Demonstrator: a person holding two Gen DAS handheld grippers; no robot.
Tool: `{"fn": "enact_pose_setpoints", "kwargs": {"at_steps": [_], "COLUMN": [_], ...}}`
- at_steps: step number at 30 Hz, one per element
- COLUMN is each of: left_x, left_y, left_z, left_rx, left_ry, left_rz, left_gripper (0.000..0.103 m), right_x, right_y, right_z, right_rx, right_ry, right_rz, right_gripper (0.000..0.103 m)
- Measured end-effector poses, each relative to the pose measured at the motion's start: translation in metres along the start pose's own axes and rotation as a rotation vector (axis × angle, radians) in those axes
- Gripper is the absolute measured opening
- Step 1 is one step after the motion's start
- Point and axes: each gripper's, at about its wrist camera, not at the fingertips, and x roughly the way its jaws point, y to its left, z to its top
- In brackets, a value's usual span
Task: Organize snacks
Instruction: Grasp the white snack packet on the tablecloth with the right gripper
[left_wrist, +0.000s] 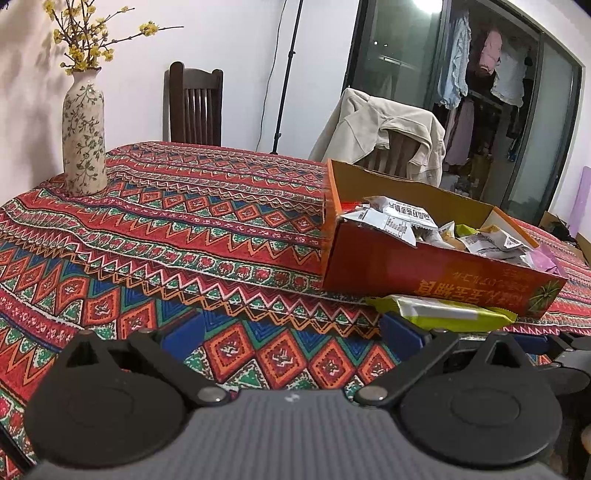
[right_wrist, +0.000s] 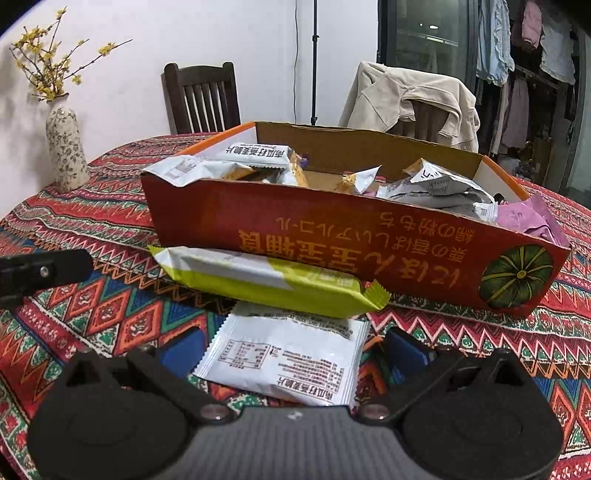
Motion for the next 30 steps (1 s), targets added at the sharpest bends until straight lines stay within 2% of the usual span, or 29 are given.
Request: {"fn": "enact_pose_setpoints", "kwargs": {"at_steps": [2,5,10,16,18,24,30], "left_x": [0.0,0.0,-0.001,-0.001,-0.002,-0.001,0.001], "left_y": [0.0,0.002,0.005,0.006,0.006,0.007,0.006], "left_z": [0.0,0.0,0.001,0.001,0.001,0.001,0.001], "left_rx": [-0.003,-0.015,-0.025,-0.033,-0.036,-0.04,-0.041], "left_ry": [0.0,-0.001,-0.002,-0.002,-0.002,0.003,0.011], "left_rz": [0.001,-0.003,-0.011,-0.026,-0.03,-0.031,-0.028], "left_gripper": [0.103,0.103,0.103,0.103,0.103,0.103,0.103], "right_x": [-0.001,-0.005,-0.013,-0.021,-0.024,-0.031,-0.058], "right_y": [0.0,0.002,0.004,0.011,0.011,0.005,-0.01], "right_z": [0.0,-0.003,-0.006,-0.009,-0.01,-0.008,-0.009], "right_rx": [-0.006,-0.026,-0.048,-0.089,-0.092,-0.067,-0.046], "right_ry": [-0.002,-0.016,-0.03,-0.047,-0.054,-0.065,-0.116], "right_rz": [0.012,0.034,0.051,0.068,0.075,0.08,0.09], "right_gripper": [0.102,0.09,0.081,0.065,0.047,0.045,0.045]}}
